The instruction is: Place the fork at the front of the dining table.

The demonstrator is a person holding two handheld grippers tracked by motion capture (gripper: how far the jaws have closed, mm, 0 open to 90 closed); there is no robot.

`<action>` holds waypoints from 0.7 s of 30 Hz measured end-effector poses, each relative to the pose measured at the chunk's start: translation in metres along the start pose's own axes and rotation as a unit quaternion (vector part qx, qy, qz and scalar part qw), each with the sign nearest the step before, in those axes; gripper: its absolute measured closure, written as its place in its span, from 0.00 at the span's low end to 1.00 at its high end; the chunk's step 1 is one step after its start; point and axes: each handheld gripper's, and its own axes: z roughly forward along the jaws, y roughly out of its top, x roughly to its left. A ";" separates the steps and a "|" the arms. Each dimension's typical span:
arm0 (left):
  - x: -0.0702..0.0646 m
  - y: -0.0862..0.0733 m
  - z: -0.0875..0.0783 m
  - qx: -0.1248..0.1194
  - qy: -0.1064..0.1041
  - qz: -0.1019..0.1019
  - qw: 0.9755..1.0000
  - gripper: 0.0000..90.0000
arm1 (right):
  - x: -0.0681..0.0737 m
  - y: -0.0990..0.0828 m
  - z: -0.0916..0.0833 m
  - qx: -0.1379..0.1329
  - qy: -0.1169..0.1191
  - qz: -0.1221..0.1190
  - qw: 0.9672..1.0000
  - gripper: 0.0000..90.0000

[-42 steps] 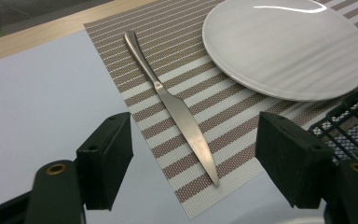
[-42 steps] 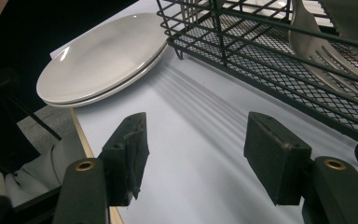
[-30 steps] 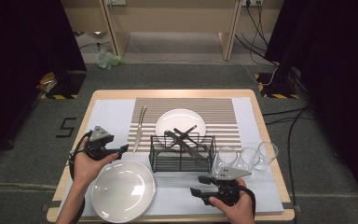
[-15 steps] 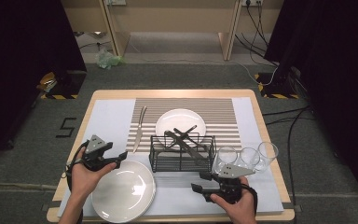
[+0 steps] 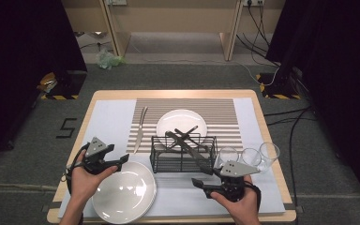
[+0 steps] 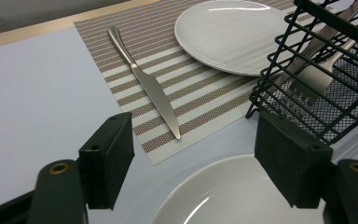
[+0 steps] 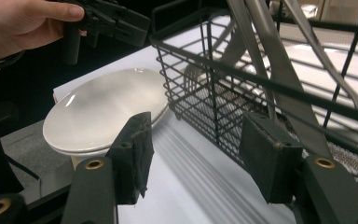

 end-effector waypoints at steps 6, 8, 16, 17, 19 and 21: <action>0.001 0.001 -0.003 -0.004 0.001 0.000 1.000 0.31 | 0.004 0.012 0.001 -0.009 -0.001 -0.021 1.000 0.51; 0.000 0.001 -0.003 -0.004 0.000 0.000 1.000 0.31 | 0.005 0.016 0.002 -0.014 -0.002 -0.024 1.000 0.51; -0.003 0.000 0.000 0.001 -0.007 -0.001 1.000 0.31 | 0.003 0.034 0.010 -0.027 -0.009 -0.037 0.999 0.50; -0.003 0.000 0.001 0.001 -0.007 0.000 1.000 0.31 | 0.002 0.035 0.011 -0.027 -0.009 -0.039 0.999 0.49; -0.003 0.000 0.001 0.001 -0.007 0.000 1.000 0.31 | 0.001 0.039 0.014 -0.030 -0.011 -0.039 0.999 0.49; -0.003 0.000 0.000 0.000 -0.007 0.000 1.000 0.31 | 0.001 0.043 0.017 -0.031 -0.009 -0.044 0.999 0.48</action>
